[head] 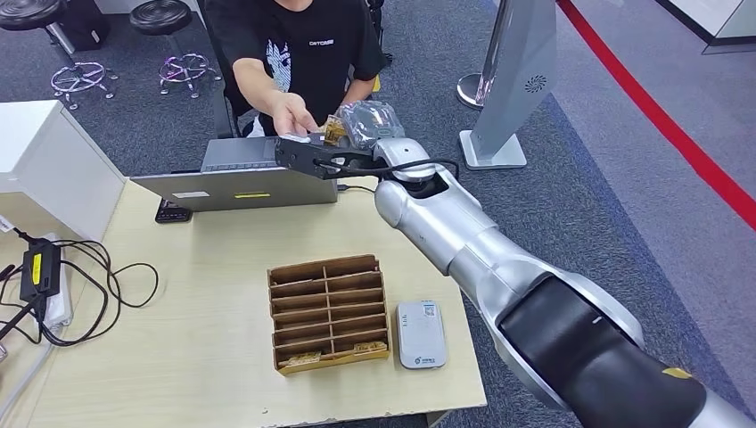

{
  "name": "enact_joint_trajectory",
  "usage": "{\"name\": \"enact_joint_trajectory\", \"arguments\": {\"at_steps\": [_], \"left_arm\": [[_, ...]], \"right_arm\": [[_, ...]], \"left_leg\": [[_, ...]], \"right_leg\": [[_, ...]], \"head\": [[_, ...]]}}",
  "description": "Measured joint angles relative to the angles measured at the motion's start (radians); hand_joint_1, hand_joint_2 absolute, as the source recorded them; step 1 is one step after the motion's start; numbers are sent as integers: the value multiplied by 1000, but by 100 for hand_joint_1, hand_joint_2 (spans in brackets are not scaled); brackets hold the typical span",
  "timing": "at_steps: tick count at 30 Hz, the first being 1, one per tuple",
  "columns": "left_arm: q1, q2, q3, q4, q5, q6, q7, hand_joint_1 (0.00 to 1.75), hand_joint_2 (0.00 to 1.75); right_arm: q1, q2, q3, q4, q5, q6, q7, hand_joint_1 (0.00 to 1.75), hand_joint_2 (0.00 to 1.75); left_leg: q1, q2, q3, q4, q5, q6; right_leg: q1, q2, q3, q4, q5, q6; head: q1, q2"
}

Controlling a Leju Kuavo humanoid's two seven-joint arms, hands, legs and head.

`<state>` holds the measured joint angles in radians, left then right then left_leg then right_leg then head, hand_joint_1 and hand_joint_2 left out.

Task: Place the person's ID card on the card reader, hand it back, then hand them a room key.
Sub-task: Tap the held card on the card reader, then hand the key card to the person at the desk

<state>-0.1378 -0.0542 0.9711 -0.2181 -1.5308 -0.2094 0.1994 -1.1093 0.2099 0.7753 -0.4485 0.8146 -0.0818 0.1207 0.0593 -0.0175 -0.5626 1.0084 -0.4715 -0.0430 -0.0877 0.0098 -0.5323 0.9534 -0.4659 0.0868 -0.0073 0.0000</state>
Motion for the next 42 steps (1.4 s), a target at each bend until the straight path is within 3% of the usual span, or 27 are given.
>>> {"name": "enact_joint_trajectory", "arguments": {"at_steps": [3, 4, 7, 8, 13, 18, 28, 32, 36, 39, 42], "left_arm": [[-3, 0, -6, 1, -1, 2, 0, 0, 175], [-4, 0, -7, 2, -1, 2, 0, 0, 175], [-5, 0, -10, 3, -1, 3, 0, 0, 175], [-4, 0, -10, 4, -1, 4, 0, 0, 175], [-2, 0, -10, 4, 3, 10, -3, 0, 175], [7, 0, -10, 5, 13, 18, -15, 0, 175], [26, 0, -1, 5, 41, 33, -30, 0, 175], [41, 0, 22, 5, 84, 43, -35, 0, 175], [53, 0, 54, 5, 118, 53, -35, 0, 175], [59, 1, 73, 5, 131, 57, -35, 0, 175], [62, 1, 87, 5, 137, 61, -35, 0, 175]], "right_arm": [[-1, 9, -7, 38, 3, -22, 0, 157, 175], [-1, 11, -11, 45, 3, -27, -3, 125, 175], [-1, 19, -27, 59, -17, -44, -37, 8, 175], [-1, 22, -35, 61, -31, -50, -56, 0, 175], [0, 44, -94, 57, -118, -75, -192, 0, 175], [8, 62, -141, -3, -168, -111, -275, 0, 175], [85, 55, -159, -267, -206, -175, -329, 0, 175], [239, -22, -110, -541, -185, -209, -343, 0, 175], [456, -146, -46, -794, -239, -220, -446, 0, 175], [603, -232, -19, -908, -334, -164, -560, 0, 175], [738, -281, -15, -970, -440, -52, -666, 0, 175]], "left_leg": [[0, 0, 0, 0, 0, 0], [0, 0, 0, 0, 0, 0], [0, 1, -1, 0, 0, 0], [0, 1, -1, 0, 0, 0], [0, 1, -1, 0, 0, 0], [0, 1, -2, 0, 0, 0], [0, 1, -1, 0, 0, 0], [0, 0, -1, 0, -1, 0], [0, 0, -1, 0, -3, 0], [0, 0, -1, 0, -4, 1], [0, 0, -2, 0, -5, 1]], "right_leg": [[0, 0, -1, 0, 0, 0], [0, 0, -1, 0, 0, 0], [0, 1, -1, 0, 0, 0], [0, 1, -1, 0, 0, 0], [0, 1, -2, 0, 0, 0], [0, 1, -2, 0, 0, 0], [0, 0, -2, 0, 0, 0], [0, -1, -1, -2, -1, 0], [0, -1, 0, -4, -1, 0], [0, -1, 0, -5, -2, 1], [0, -1, 0, -5, -3, 1]], "head": [[0, 0], [0, 0], [0, 0], [0, 0], [0, 0], [0, 0], [0, 0], [0, 0], [0, 0], [0, 0], [0, 0]]}}
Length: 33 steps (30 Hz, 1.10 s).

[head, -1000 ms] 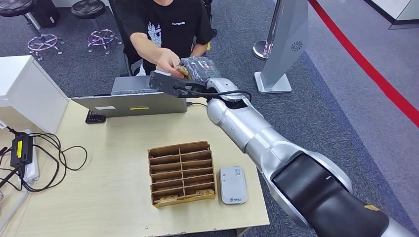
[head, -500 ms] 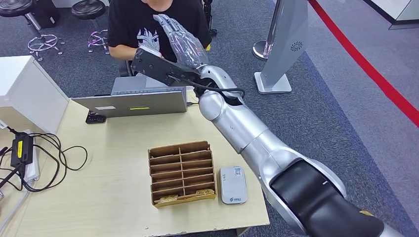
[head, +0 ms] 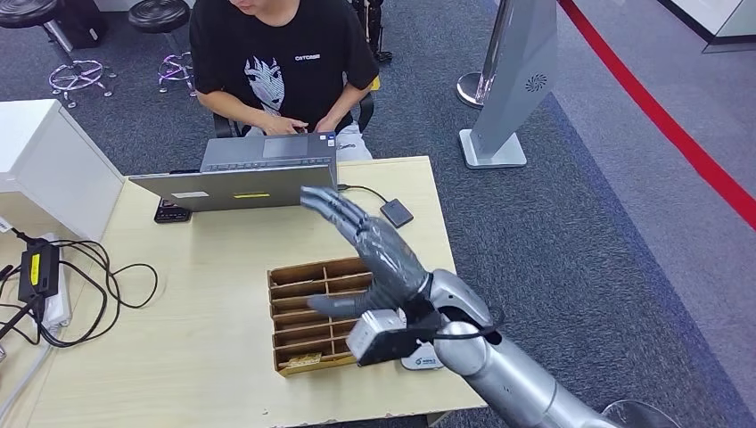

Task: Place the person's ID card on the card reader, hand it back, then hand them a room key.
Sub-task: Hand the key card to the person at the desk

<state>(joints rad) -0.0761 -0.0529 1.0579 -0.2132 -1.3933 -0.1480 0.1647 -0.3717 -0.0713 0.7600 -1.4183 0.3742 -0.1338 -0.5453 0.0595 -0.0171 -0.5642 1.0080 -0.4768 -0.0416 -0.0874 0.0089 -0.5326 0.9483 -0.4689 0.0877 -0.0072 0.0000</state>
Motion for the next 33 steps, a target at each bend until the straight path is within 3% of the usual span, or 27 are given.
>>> {"name": "enact_joint_trajectory", "arguments": {"at_steps": [4, 8, 13, 18, 25, 27, 33], "left_arm": [[1, 0, 14, 0, 5, 4, 1, 0, 175], [1, -1, 17, 0, 5, 7, 2, 0, 175], [0, -1, 17, 0, 2, 8, 2, 0, 175], [0, -1, 17, 0, 1, 8, 2, 0, 175], [0, -1, 17, 0, 0, 9, 2, 0, 175], [0, -1, 17, 0, -2, 9, 2, 0, 175], [-1, -1, 17, 0, -16, 9, 2, 0, 175]], "right_arm": [[141, -20, -10, -29, -106, 122, -78, 0, 175], [225, -22, -22, -33, -127, 153, -111, 0, 175], [268, -21, -24, -31, -90, 131, -113, 0, 175], [284, -7, -18, 12, 19, 28, -109, 0, 175], [289, 5, -8, 52, 44, 4, -109, 0, 175], [288, 7, -2, 63, 86, -42, -101, 0, 175], [253, 34, 71, 230, 344, -410, -34, 0, 175]], "left_leg": [[0, 0, 0, 0, 0, 0], [0, 0, 0, 0, 0, 0], [0, 0, 0, 0, 0, 0], [0, 0, 0, 0, 0, 0], [0, 0, 0, 0, 0, 0], [0, 0, 0, 0, 0, 0], [0, 0, 0, 0, 0, 0]], "right_leg": [[0, 0, 0, 0, -1, 0], [0, 0, 0, 0, -1, 0], [0, 0, 0, 0, -1, 0], [0, 0, 0, 0, -1, 0], [0, 0, 1, 0, -1, 0], [0, 0, 1, 0, -1, 0], [0, 0, 1, 0, -1, 0]], "head": [[0, 0], [0, 0], [0, 0], [0, 0], [0, 0], [0, 0], [0, 0]]}}
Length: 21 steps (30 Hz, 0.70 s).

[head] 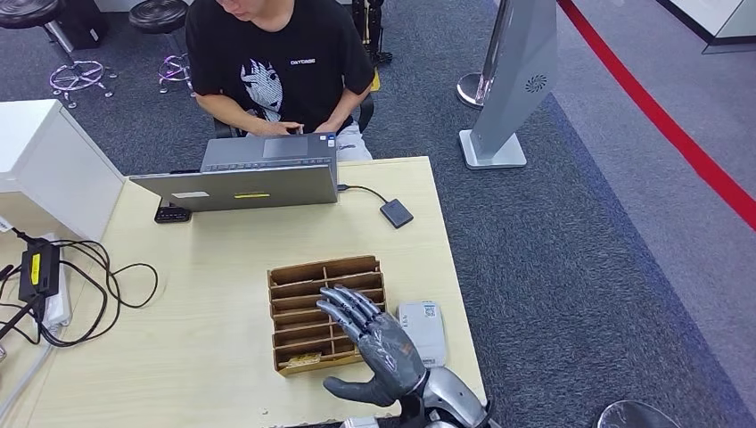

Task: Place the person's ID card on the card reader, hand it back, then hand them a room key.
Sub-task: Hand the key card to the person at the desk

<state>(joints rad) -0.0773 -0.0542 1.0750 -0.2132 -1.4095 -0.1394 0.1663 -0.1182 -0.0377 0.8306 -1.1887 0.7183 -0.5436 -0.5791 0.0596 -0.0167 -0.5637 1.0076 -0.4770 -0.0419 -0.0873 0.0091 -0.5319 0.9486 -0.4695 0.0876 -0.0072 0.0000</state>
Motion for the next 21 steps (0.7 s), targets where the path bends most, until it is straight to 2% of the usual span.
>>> {"name": "enact_joint_trajectory", "arguments": {"at_steps": [3, 5, 12, 17, 21], "left_arm": [[0, 0, 0, 0, -6, 0, 0, 0, 175], [0, 0, 0, 0, -10, 0, 0, 0, 175], [0, 0, 0, 0, -12, -1, 0, 0, 175], [0, 0, 0, 0, -13, -1, 0, 0, 175], [0, 0, 0, 0, -13, -1, 0, 0, 175]], "right_arm": [[-19, 16, 32, 103, 73, -113, 26, 0, 175], [-24, 23, 42, 151, 106, -140, 33, 0, 175], [-25, 42, 33, 232, 229, -147, 41, 0, 175], [-22, 50, 9, 257, 253, -147, 39, 0, 175], [-17, 54, -14, 261, 323, -147, 68, 0, 175]], "left_leg": [[0, 0, 0, 0, 0, 0], [0, 0, 0, 0, 0, 0], [0, 0, 0, 0, 0, 0], [0, 0, 0, 0, 0, 0], [0, 0, 0, 0, 0, 0]], "right_leg": [[0, 0, 0, 0, 0, 0], [0, 0, 0, 0, 0, 0], [0, 0, 0, 0, 0, 0], [0, 0, 0, 0, 0, 0], [0, 0, 0, 0, 0, 0]], "head": [[0, 0], [0, 0], [0, 0], [0, 0], [0, 0]]}}
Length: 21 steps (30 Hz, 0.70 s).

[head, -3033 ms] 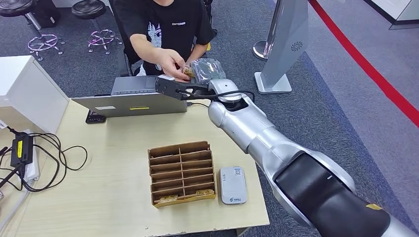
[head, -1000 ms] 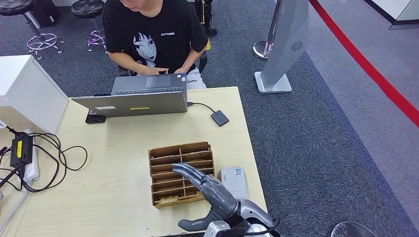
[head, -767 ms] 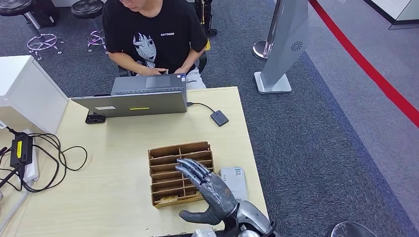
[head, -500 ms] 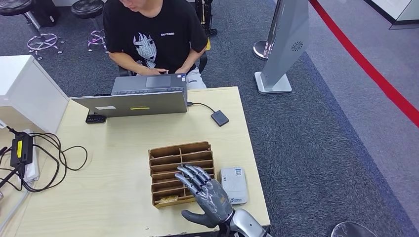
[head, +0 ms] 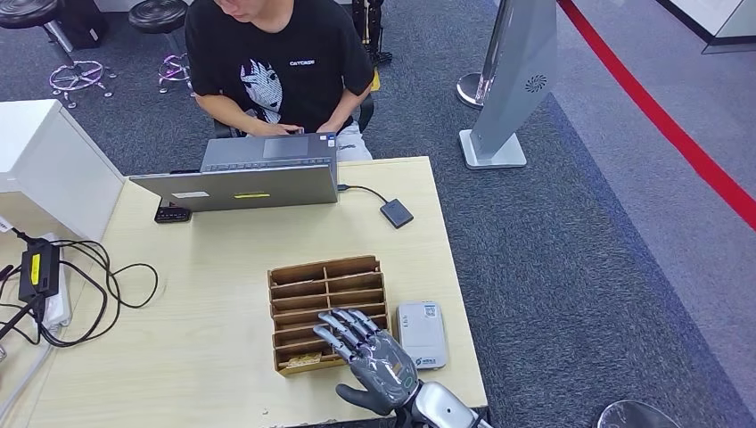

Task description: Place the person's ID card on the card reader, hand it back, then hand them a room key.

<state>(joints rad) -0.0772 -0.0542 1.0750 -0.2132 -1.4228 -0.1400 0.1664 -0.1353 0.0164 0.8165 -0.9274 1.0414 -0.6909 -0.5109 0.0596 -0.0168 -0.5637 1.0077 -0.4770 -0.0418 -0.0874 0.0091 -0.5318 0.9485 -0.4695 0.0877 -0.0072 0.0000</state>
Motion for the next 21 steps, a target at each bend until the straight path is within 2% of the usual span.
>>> {"name": "enact_joint_trajectory", "arguments": {"at_steps": [4, 9, 15, 21], "left_arm": [[0, 0, 0, 0, -3, 0, 0, 0, 175], [0, 0, 0, 0, -4, 0, 0, 0, 175], [0, 0, 0, 0, -4, 1, 0, 0, 175], [0, 0, 0, 0, -4, 1, 0, 0, 175]], "right_arm": [[18, 2, -60, -19, 118, 0, 27, 0, 175], [38, 2, -148, -54, 188, -1, 21, 0, 175], [56, 2, -243, -94, 215, -1, 10, 0, 175], [69, 3, -282, -111, 216, -1, 7, 0, 175]], "left_leg": [[0, 0, 0, 0, 0, 0], [0, 0, 0, 0, 0, 0], [0, 0, 0, 0, 0, 0], [0, 0, 0, 0, 0, 0]], "right_leg": [[0, 0, 0, 0, 0, 0], [0, 0, 0, 0, 0, 0], [0, 0, 0, 0, 0, 0], [0, 0, 0, 0, 0, 0]], "head": [[0, 0], [0, 0], [0, 0], [0, 0]]}}
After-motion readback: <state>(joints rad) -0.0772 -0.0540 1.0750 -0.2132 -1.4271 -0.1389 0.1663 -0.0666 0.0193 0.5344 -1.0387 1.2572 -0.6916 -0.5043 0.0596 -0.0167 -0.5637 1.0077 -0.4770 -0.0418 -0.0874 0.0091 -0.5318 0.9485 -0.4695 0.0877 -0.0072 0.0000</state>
